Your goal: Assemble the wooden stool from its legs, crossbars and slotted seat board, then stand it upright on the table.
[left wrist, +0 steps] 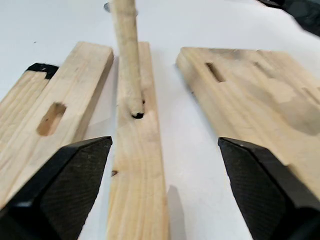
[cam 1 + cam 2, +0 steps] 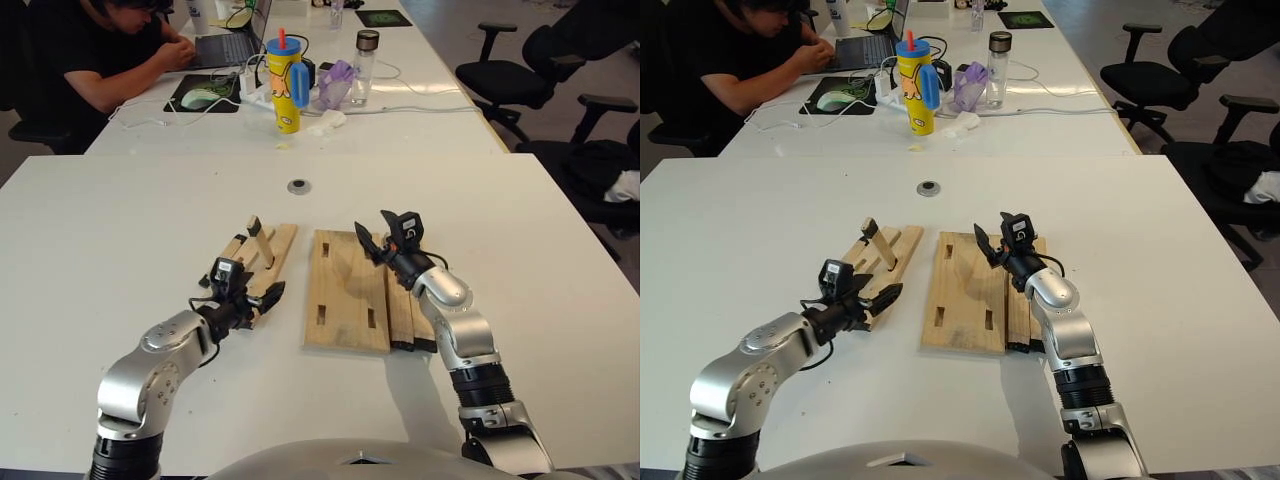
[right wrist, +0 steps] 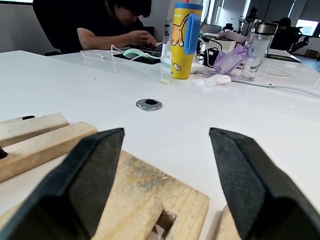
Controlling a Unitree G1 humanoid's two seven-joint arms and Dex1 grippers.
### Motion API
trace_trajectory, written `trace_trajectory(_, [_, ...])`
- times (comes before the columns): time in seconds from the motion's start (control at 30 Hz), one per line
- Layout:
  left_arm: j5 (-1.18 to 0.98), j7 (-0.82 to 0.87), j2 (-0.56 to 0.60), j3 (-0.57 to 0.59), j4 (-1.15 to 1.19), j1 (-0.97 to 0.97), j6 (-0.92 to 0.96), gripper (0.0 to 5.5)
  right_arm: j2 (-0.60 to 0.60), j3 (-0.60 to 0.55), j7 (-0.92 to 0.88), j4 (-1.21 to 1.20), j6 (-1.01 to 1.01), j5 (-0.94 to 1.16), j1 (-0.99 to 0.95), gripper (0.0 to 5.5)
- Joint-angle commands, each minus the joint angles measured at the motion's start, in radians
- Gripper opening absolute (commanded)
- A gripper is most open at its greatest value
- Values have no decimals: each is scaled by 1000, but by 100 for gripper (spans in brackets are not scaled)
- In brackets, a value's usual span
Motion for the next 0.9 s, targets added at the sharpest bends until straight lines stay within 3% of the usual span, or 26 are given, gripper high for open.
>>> trace_trajectory(0.03, [48,64,-42,-23,30,-26,11,394,1,1,0,-8,15,-7,-6,315])
trace_trajectory(0.3, [103,63,-39,-102,112,-44,30,394,4,5,3,-6,22,-5,-19,315])
trace_trajectory(0.67, [225,-19,87,-160,241,-58,-106,238,-72,-99,39,-104,145,75,-30,315])
trace_trajectory(0.77, [183,-51,47,-116,233,-108,-173,205,-109,-112,70,-140,200,98,-40,315])
trace_trajectory(0.9, [-30,-173,-23,35,200,-217,-202,205,-99,-159,93,-150,281,193,-87,315])
